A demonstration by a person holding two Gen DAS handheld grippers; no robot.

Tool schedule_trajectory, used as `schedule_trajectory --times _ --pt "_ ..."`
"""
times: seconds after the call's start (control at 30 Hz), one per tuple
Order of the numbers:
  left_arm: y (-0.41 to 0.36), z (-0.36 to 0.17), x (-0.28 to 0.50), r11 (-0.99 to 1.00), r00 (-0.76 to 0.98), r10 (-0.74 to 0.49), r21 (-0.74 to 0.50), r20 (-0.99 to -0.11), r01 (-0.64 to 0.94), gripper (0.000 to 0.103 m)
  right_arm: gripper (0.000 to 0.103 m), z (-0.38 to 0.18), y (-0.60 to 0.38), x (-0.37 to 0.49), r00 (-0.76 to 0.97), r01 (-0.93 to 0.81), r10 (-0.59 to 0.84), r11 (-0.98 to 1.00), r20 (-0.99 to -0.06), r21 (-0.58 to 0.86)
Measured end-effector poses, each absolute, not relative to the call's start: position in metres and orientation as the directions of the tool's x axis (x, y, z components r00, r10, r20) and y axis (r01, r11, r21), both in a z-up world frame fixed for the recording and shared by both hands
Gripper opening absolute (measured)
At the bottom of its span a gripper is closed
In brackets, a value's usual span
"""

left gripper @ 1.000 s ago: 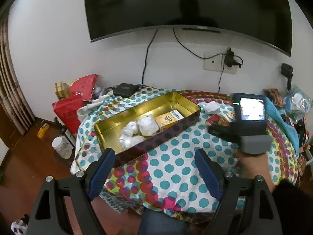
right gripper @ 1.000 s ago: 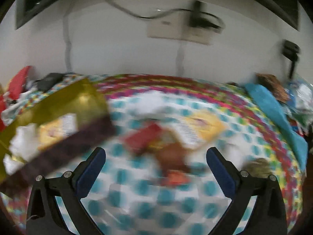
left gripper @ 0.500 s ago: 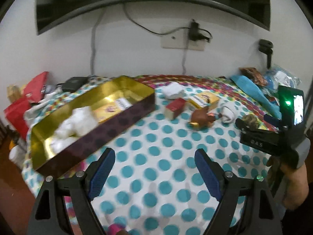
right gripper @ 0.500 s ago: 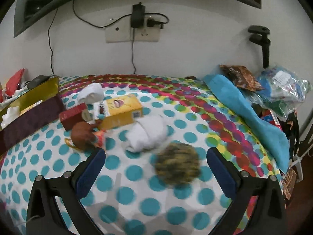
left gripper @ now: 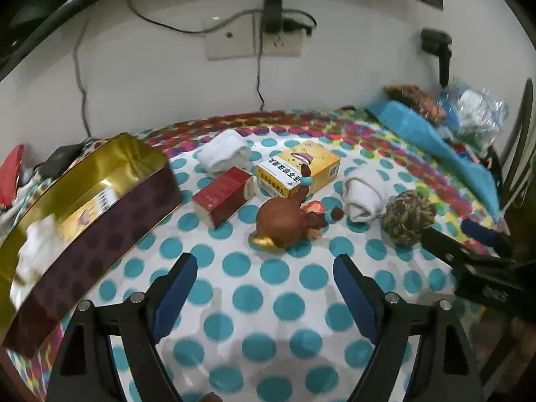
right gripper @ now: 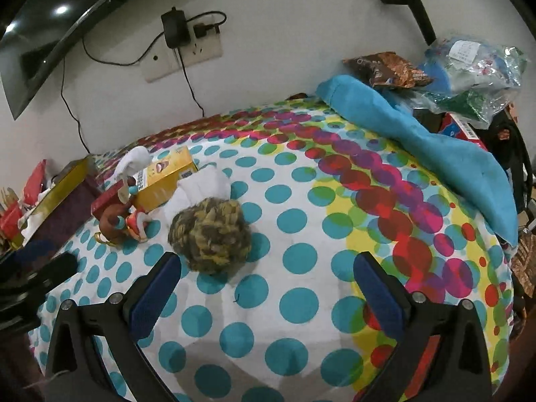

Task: Organize objects
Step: 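Grasp the brown toy figure with left tool while right tool grasps the braided rope ball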

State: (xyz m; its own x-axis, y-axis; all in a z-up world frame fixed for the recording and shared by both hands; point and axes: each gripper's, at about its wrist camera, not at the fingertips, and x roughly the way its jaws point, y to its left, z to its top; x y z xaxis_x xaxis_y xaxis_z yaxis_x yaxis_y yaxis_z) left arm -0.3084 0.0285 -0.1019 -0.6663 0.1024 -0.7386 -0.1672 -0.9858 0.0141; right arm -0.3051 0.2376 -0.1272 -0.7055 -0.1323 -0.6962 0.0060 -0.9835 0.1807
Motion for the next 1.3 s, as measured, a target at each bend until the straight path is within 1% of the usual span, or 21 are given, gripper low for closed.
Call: schedule_trajectory --times 0.13,0.2,0.23,0.4,0.5,0.57,0.6,0.63,0.77,0.83,1.03,1.07,1.1,1.17,1.3 --pt "0.034 -0.116 -0.336 -0.984 -0.634 0.070 0.053 -0.770 -0.173 0.086 0.103 -0.132 0.236 -0.312 -0.674 0.019 -0.150 -0.982 -0.724 0.186" --pt "0.034 -0.119 -0.345 -0.983 -0.615 0.103 0.014 -0.782 -0.182 0.086 0.103 -0.136 0.239 -0.316 -0.654 0.017 -0.170 -0.977 -0.737 0.211" --pt "0.034 -0.121 -0.349 -0.982 -0.606 0.116 -0.001 -0.787 -0.187 0.086 0.103 -0.135 0.241 -0.314 -0.661 0.017 -0.179 -0.975 -0.729 0.224" --pt "0.038 -0.133 -0.364 -0.978 -0.571 0.123 -0.001 -0.812 -0.209 0.086 0.103 -0.136 0.243 -0.313 -0.663 0.019 -0.192 -0.971 -0.724 0.240" --pt "0.037 -0.137 -0.371 -0.971 -0.558 0.155 -0.023 -0.815 -0.237 0.085 0.103 -0.137 0.243 -0.314 -0.662 0.018 -0.188 -0.972 -0.726 0.236" --pt "0.036 -0.138 -0.373 -0.965 -0.549 0.190 -0.053 -0.814 -0.256 0.067 0.103 -0.137 0.243 -0.314 -0.662 0.019 -0.189 -0.971 -0.725 0.237" --pt "0.038 -0.138 -0.372 -0.964 -0.557 0.185 -0.039 -0.810 -0.263 0.049 0.103 -0.137 0.244 -0.314 -0.663 0.019 -0.192 -0.971 -0.724 0.240" --pt "0.040 -0.137 -0.371 -0.962 -0.565 0.176 -0.021 -0.806 -0.271 0.042 0.103 -0.137 0.243 -0.314 -0.663 0.018 -0.191 -0.971 -0.724 0.239" --pt "0.043 -0.135 -0.365 -0.957 -0.567 0.193 -0.027 -0.801 -0.289 0.042 0.103 -0.137 0.243 -0.314 -0.661 0.018 -0.186 -0.972 -0.727 0.233" --pt "0.044 -0.131 -0.357 -0.957 -0.592 0.184 -0.005 -0.785 -0.291 0.042 0.103 -0.137 0.243 -0.314 -0.662 0.018 -0.189 -0.971 -0.725 0.237" --pt "0.037 -0.109 -0.311 -0.961 -0.651 0.189 -0.002 -0.736 -0.277 0.042 0.102 -0.137 0.247 -0.312 -0.675 0.016 -0.212 -0.962 -0.707 0.273" --pt "0.035 -0.107 -0.305 -0.963 -0.656 0.189 -0.008 -0.731 -0.269 0.042 0.099 -0.137 0.248 -0.311 -0.679 0.014 -0.214 -0.960 -0.703 0.279" --pt "0.032 -0.104 -0.299 -0.965 -0.661 0.192 -0.015 -0.726 -0.263 0.042 0.092 -0.137 0.247 -0.311 -0.680 0.017 -0.217 -0.960 -0.701 0.281" --pt "0.027 -0.100 -0.289 -0.967 -0.668 0.189 -0.019 -0.719 -0.254 0.042 0.082 -0.136 0.242 -0.312 -0.676 0.036 -0.220 -0.963 -0.704 0.266" --pt "0.012 -0.098 -0.276 -0.976 -0.679 0.154 -0.004 -0.717 -0.217 0.042 0.079 -0.135 0.227 -0.314 -0.665 0.072 -0.194 -0.978 -0.721 0.197"
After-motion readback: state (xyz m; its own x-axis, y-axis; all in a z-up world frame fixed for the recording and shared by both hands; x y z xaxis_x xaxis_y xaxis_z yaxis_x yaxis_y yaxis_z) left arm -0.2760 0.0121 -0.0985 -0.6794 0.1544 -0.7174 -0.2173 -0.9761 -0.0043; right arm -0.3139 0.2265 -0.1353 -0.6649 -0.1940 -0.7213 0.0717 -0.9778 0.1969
